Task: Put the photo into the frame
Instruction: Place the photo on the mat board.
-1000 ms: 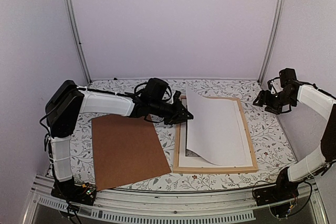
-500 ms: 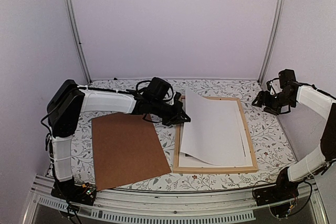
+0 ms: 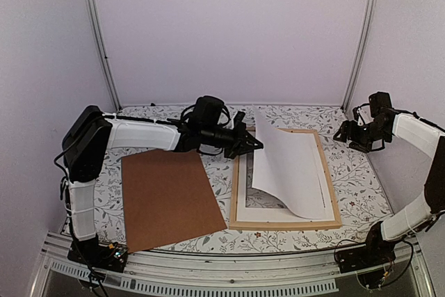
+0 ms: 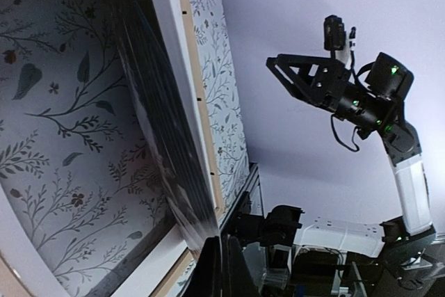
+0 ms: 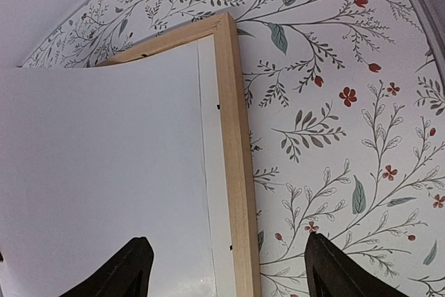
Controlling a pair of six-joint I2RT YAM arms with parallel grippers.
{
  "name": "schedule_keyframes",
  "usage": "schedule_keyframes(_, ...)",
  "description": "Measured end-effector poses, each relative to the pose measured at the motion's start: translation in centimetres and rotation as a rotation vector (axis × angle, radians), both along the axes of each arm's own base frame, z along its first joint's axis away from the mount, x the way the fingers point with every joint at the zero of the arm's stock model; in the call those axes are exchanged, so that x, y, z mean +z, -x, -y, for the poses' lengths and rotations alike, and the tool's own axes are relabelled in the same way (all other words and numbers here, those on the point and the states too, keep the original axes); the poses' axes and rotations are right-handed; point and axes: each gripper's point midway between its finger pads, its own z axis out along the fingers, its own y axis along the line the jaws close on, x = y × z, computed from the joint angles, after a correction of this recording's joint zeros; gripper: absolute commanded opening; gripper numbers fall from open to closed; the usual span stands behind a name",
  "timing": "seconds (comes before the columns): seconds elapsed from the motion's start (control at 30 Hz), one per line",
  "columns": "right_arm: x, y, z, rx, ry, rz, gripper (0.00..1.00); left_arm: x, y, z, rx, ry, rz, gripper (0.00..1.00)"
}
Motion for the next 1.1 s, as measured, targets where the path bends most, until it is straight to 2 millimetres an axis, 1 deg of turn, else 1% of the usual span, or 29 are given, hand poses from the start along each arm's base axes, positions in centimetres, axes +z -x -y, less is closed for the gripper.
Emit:
schedule_keyframes(0.33,0.0,0.0,0.0,0.004,0.003,0.000,0.79,5.5,-0.3,1.6,0.004,0.217,0.015,0.00)
schedule_keyframes(0.53,-0.1,0.2,0.0,0.006,0.004,-0.006,0.80,7.5,0.5,2.4,-0.026,0.287,0.040,0.00)
schedule_keyframes(0.63,-0.2,0.2,0.0,0.006,0.004,-0.009,0.80,7.3,0.9,2.8,-0.038,0.292,0.036,0.00)
schedule_keyframes(0.87,-0.2,0.2,0.0,0.007,0.004,-0.010,0.80,5.2,1.0,2.9,-0.044,0.232,0.037,0.00)
schedule_keyframes(0.97,-0.2,0.2,0.0,0.007,0.004,-0.010,0.80,4.5,1.0,2.8,-0.047,0.209,0.038,0.03)
schedule_keyframes(1.1,-0.2,0.2,0.0,0.007,0.004,-0.010,0.80,3.6,0.8,3.0,-0.054,0.166,0.040,0.10)
